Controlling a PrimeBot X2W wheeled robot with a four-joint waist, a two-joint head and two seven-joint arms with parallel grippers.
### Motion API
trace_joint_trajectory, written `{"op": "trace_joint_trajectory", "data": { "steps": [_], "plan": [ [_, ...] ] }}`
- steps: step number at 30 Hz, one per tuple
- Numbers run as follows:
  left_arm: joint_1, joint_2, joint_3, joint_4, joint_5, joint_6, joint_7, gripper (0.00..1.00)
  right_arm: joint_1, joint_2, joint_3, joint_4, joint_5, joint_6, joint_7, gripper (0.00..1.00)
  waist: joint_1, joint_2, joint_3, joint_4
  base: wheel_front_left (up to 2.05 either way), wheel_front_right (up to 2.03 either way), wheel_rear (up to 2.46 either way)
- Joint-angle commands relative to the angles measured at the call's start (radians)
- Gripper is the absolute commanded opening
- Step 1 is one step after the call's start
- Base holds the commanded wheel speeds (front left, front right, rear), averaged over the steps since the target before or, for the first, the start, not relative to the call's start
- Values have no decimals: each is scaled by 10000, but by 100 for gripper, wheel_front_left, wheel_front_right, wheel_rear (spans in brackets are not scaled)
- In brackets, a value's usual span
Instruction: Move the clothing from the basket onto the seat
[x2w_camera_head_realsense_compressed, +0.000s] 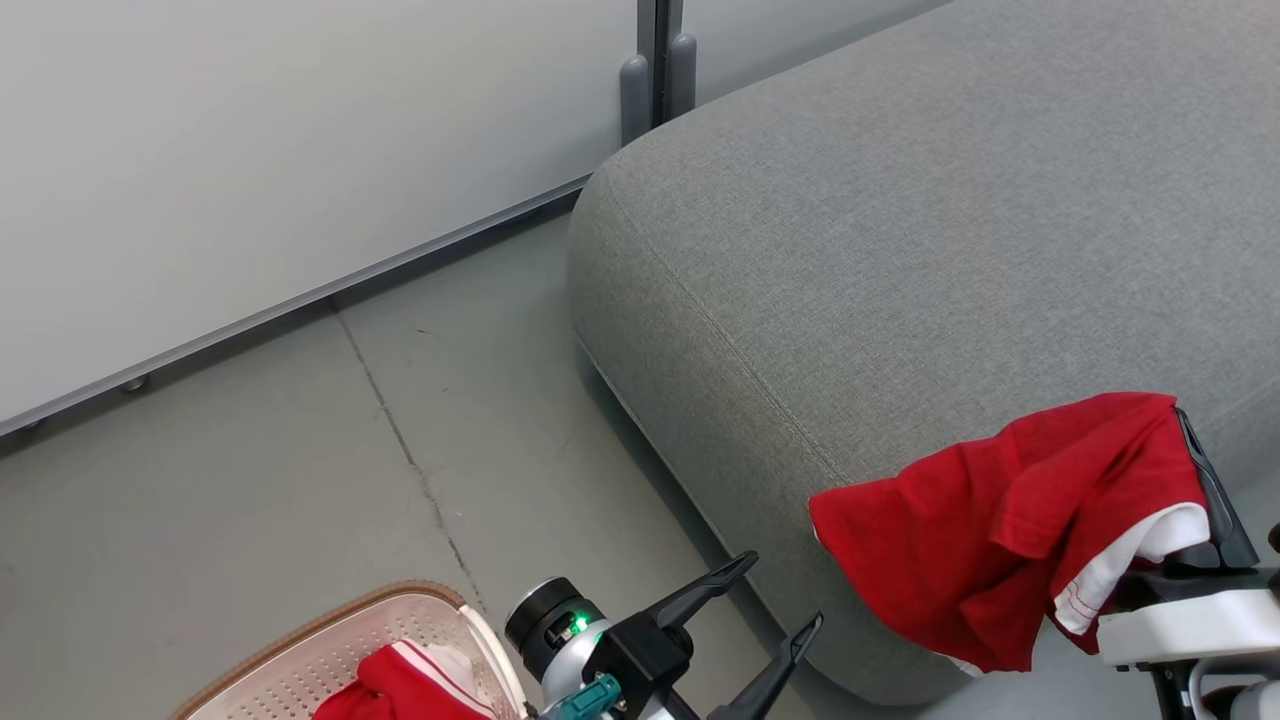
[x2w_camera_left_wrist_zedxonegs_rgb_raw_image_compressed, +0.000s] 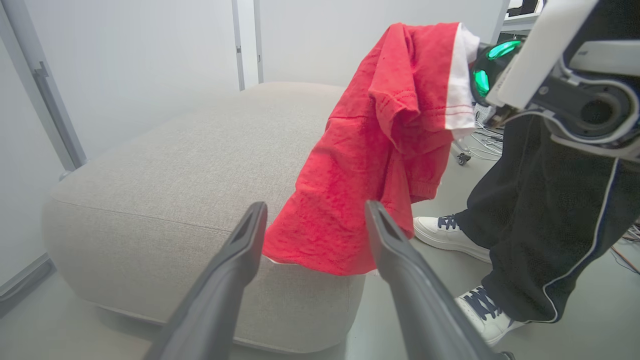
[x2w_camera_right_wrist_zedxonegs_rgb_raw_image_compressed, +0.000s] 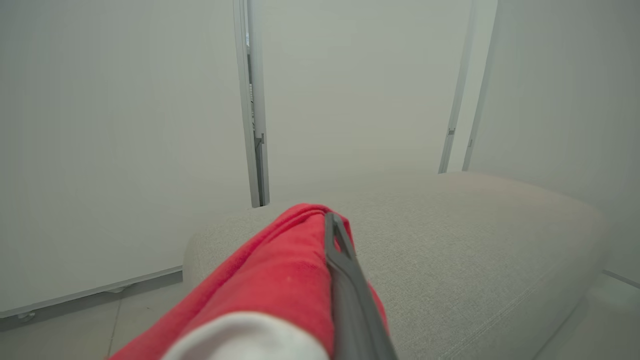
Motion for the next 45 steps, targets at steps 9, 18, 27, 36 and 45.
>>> {"op": "trace_joint_trajectory", "data": {
  "steps": [9, 18, 27, 36, 45],
  "plan": [
    [53, 68, 281, -182, 239, -9, -1, 100, -1084, -869, 58, -153, 398, 2, -30, 0, 0, 0, 360, 265, 0, 0, 0],
    [-1128, 754, 39, -436, 464, -8, -1, 100, -4091, -2060, -497, -589, 713, 0, -30, 0, 0, 0, 2359, 906, 0, 0, 0],
    [-2443, 1361, -246, -988, 877, -8, -1, 100, -7148, -3049, -1237, 202, 1670, 0, -29, 0, 0, 0, 4108, 1592, 0, 0, 0],
    [-3503, 1571, -269, -1541, 1182, -8, -1, 100, -9445, -3876, -1635, 2588, 2298, 0, -29, 0, 0, 0, 5509, 2372, 0, 0, 0],
    [-3880, 1347, -308, -1643, 1218, -8, -1, 100, -10481, -4377, -1954, 5133, 2318, 2, -30, 0, 0, 0, 6577, 3099, 0, 0, 0]
  ]
}}
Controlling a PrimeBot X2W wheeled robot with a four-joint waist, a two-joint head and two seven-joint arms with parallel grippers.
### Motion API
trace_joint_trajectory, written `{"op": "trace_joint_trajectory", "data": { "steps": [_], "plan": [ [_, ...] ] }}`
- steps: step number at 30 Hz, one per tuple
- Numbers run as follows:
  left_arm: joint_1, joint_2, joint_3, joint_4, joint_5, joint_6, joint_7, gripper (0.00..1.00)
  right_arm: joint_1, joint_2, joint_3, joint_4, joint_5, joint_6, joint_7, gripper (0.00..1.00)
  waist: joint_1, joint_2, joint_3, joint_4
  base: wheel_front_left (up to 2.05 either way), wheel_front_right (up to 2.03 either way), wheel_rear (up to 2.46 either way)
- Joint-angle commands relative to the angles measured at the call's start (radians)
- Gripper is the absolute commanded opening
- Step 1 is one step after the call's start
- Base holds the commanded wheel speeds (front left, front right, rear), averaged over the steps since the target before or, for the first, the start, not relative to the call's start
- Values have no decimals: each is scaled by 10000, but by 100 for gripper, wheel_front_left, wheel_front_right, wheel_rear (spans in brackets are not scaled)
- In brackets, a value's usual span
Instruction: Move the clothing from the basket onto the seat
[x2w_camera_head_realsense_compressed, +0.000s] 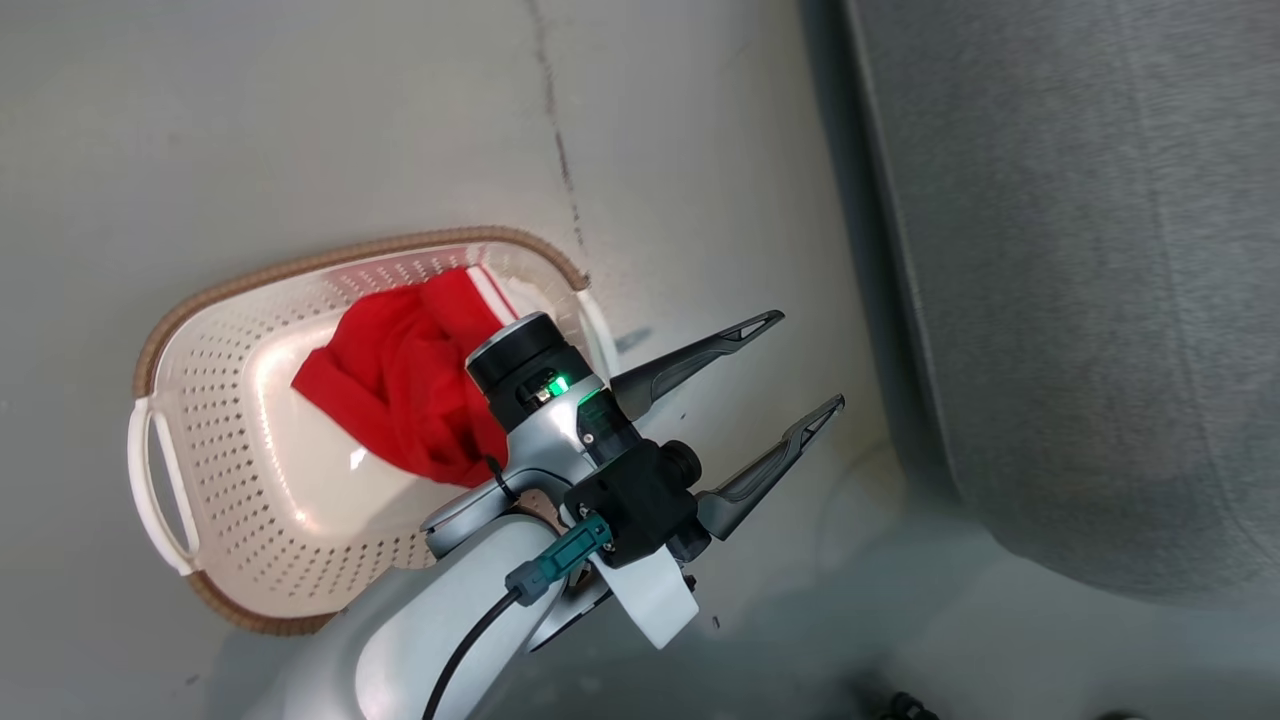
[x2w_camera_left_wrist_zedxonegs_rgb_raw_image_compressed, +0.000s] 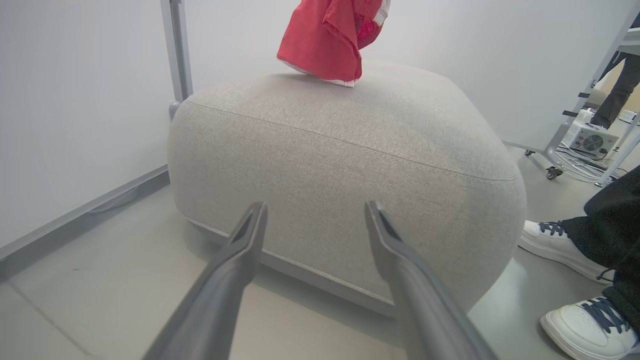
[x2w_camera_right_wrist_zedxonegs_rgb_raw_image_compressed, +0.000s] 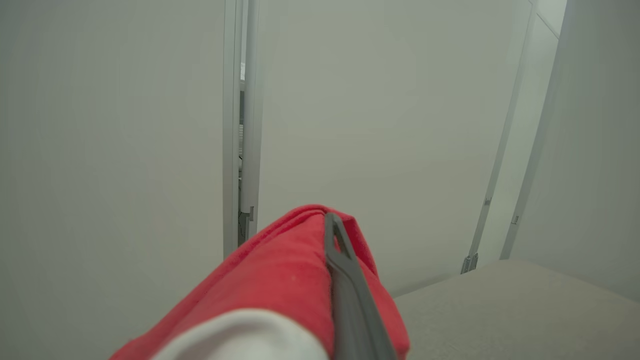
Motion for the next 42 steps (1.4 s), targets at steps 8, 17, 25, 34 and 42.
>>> {"op": "trace_joint_trajectory", "data": {
  "steps": [8, 17, 25, 34, 42],
  "plan": [
    [-266, 27, -115, -42, 161, -8, -1, 100, -56, 136, -154, 1551, -377, 2, -29, 0, 0, 0, 788, 654, 0, 0, 0],
    [-265, 83, -17, 29, 159, -8, -1, 100, 437, 390, 330, 3150, -1036, 2, -29, 0, 0, 0, 808, 707, 0, 0, 0],
    [-148, 53, 11, 165, 241, -8, -1, 100, 420, 399, 1006, 3616, -1404, 0, -30, 100, 0, 0, 632, 537, 0, 0, 0],
    [71, -297, 22, 199, -260, -8, -1, 100, 768, 144, 1679, 4027, -1956, 0, -29, 100, 0, 0, -250, 507, 0, 0, 0],
    [458, -595, 86, 202, -548, -8, -1, 100, 1199, -83, 2712, 4713, -2113, 0, -30, 100, 0, 0, -1651, 367, 0, 0, 0]
  ]
}}
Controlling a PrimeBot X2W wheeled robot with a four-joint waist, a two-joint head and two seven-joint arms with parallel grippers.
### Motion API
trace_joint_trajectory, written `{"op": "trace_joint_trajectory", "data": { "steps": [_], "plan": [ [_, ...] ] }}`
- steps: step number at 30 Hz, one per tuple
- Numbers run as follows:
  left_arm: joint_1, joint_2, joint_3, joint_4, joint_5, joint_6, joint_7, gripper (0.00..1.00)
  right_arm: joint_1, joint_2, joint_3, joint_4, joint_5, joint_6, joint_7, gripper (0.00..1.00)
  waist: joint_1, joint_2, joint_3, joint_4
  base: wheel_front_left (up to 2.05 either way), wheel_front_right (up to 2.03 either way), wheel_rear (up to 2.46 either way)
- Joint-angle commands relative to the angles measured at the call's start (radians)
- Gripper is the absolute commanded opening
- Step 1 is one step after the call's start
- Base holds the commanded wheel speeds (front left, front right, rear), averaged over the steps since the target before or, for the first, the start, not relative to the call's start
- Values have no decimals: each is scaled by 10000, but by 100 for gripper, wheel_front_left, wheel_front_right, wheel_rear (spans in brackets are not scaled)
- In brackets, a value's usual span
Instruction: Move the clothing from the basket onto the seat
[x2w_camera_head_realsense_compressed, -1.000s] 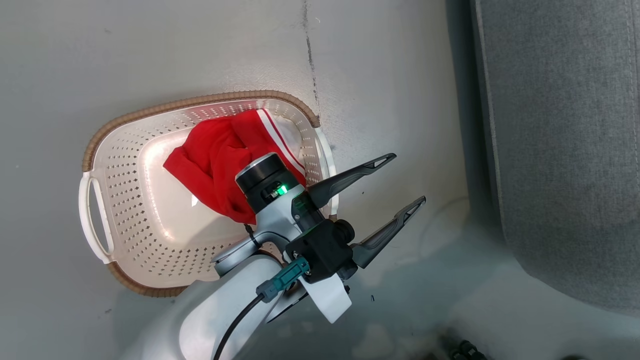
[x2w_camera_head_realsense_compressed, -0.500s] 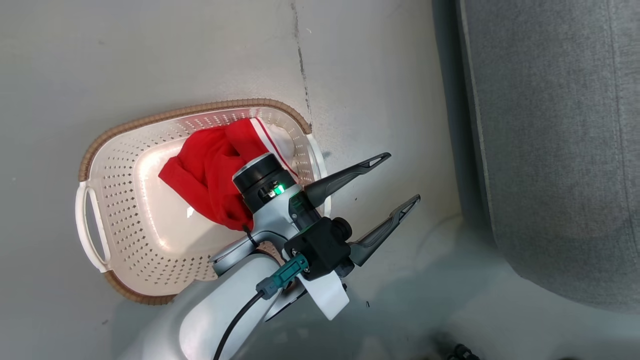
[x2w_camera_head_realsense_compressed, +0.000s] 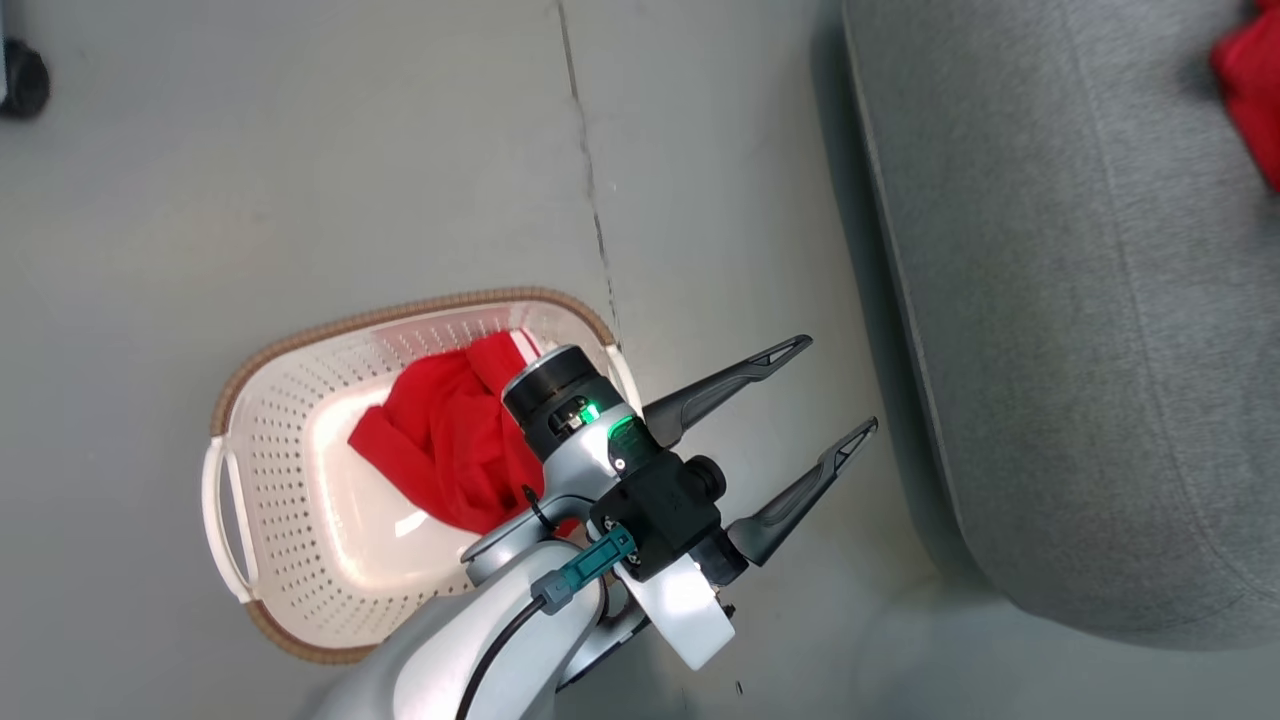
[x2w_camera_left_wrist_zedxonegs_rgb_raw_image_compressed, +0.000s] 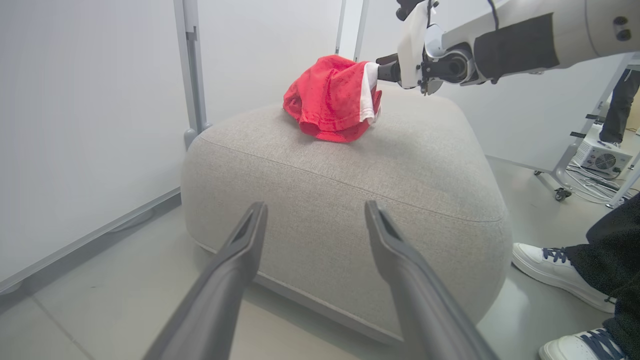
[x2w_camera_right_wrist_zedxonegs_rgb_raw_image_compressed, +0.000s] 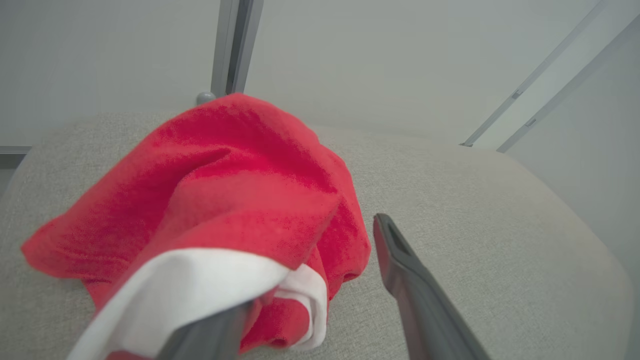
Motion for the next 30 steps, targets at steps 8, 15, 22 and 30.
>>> {"op": "trace_joint_trajectory", "data": {
  "steps": [8, 15, 22, 30],
  "plan": [
    [846, -313, 395, -15, -302, -6, -1, 100, 713, -350, 946, 50, 407, -2, -29, 100, 0, 0, -2301, -206, 0, 0, 0],
    [1630, -519, 950, -99, -394, -6, -1, 100, 1190, -463, 2445, 782, 1226, -2, 1706, 100, 0, 0, -3468, -278, 0, 0, 0],
    [1994, -604, 1175, -142, -401, -7, 1, 100, 1713, -892, 3775, 261, 2582, -2, 3717, 100, 0, 0, -3913, -252, 0, 0, 0],
    [2373, -641, 1225, -380, -645, -7, 0, 100, 2469, -1552, 5051, -676, 4131, -2, 6381, 100, 0, 0, -4417, -227, 0, 0, 0]
  ]
}}
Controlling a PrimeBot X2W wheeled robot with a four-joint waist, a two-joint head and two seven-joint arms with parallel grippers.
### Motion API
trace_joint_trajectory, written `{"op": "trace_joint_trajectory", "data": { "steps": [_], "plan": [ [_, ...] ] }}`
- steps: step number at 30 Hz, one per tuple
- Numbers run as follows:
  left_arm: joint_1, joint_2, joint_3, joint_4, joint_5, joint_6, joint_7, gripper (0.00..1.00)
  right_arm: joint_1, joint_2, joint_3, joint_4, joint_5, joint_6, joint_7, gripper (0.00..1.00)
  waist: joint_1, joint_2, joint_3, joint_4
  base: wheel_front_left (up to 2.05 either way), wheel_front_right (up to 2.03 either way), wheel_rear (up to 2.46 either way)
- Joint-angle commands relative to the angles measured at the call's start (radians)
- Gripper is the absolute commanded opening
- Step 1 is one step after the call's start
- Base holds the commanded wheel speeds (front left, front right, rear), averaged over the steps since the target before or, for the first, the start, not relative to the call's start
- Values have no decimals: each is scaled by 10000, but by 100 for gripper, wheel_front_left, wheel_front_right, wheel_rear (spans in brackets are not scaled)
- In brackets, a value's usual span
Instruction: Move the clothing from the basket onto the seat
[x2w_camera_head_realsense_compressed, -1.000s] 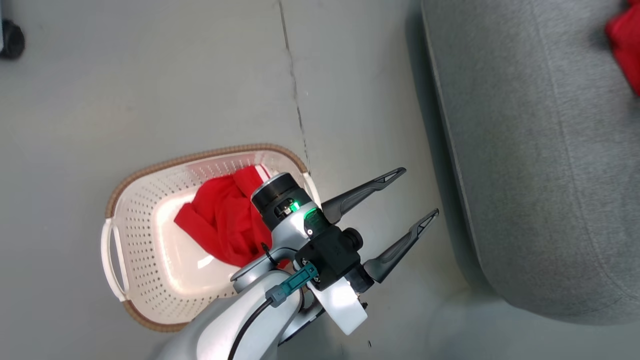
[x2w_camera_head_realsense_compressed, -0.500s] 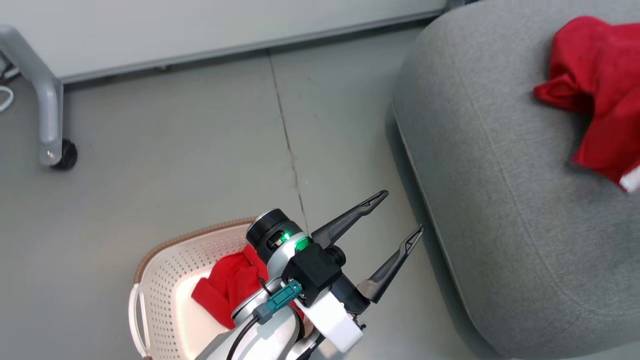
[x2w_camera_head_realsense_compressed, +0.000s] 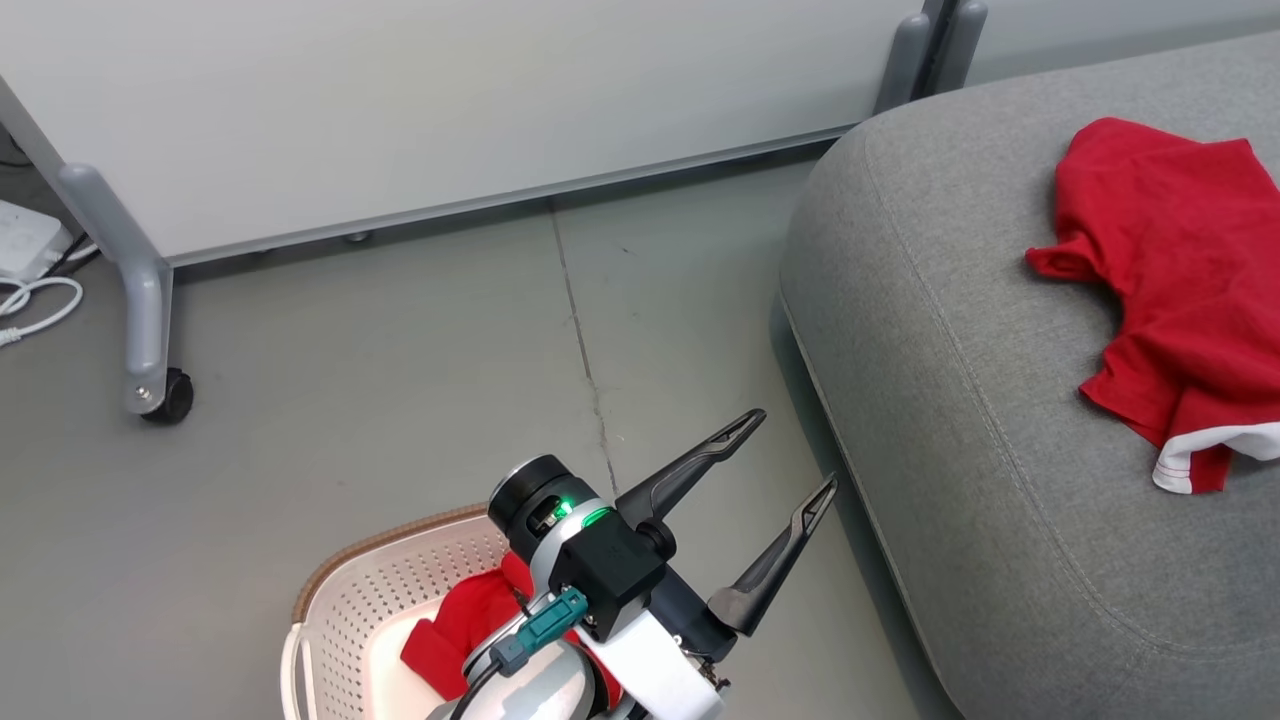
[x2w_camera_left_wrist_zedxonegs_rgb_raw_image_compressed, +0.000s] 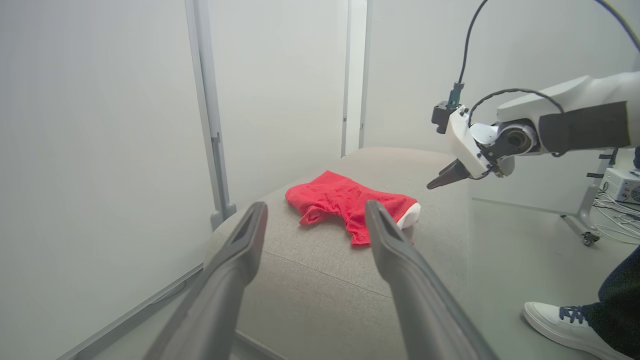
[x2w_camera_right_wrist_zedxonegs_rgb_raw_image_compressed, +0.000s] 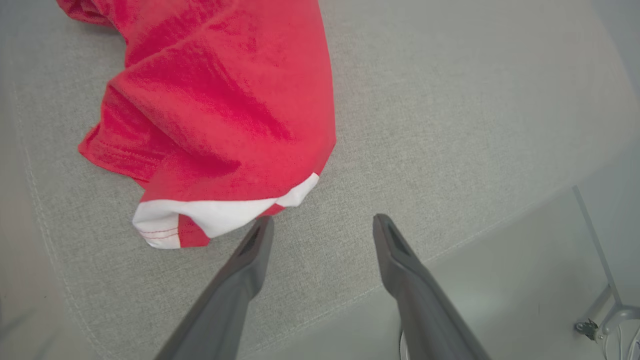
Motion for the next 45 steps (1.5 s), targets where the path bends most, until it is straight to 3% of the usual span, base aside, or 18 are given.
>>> {"op": "trace_joint_trajectory", "data": {
  "steps": [1, 8, 17, 21, 28, 34, 39, 45],
  "plan": [
    [81, 35, 44, -36, -68, -7, 0, 100, 95, -69, 53, -211, 126, -2, -18, 100, 0, -1, -100, 10, 0, 0, 0],
    [530, 34, 296, -165, -270, 27, 0, 100, 529, -539, 326, -1856, 754, -2, -1082, 100, 0, -1, -876, 164, 0, 0, 0],
    [1232, 31, 1104, -54, -316, 295, 0, 100, 1739, -189, -257, -3993, 1176, -2, -3516, 100, 0, -1, -1733, 946, 0, 0, 0],
    [1478, 33, 1671, 57, -217, 394, 1, 100, 2341, 296, -512, -4687, 1003, -2, -4446, 100, 0, -1, -1863, 1332, 0, 0, 0],
    [1898, 25, 3087, 495, -161, 1386, 0, 100, 3354, 1430, -1012, -5912, 378, 0, -6242, 100, 0, -1, -1950, 2042, 0, 0, 0],
    [2087, 27, 3563, 690, 161, 1390, 0, 100, 4253, 2267, -1783, -6912, -507, 1, -6470, 100, 0, -1, -1973, 2504, 0, 0, 0],
    [2396, 22, 4028, 826, 261, 1519, 0, 100, 5560, 3616, -2965, -8126, -1521, -2, -6461, 100, 0, -1, -2000, 2797, 0, 0, 0],
    [2725, 33, 4345, 1221, 464, 1870, 0, 100, 6412, 4857, -3254, -8281, -2668, -2, -6464, 100, 0, -1, -2035, 2953, 0, 0, 0]
  ]
}}
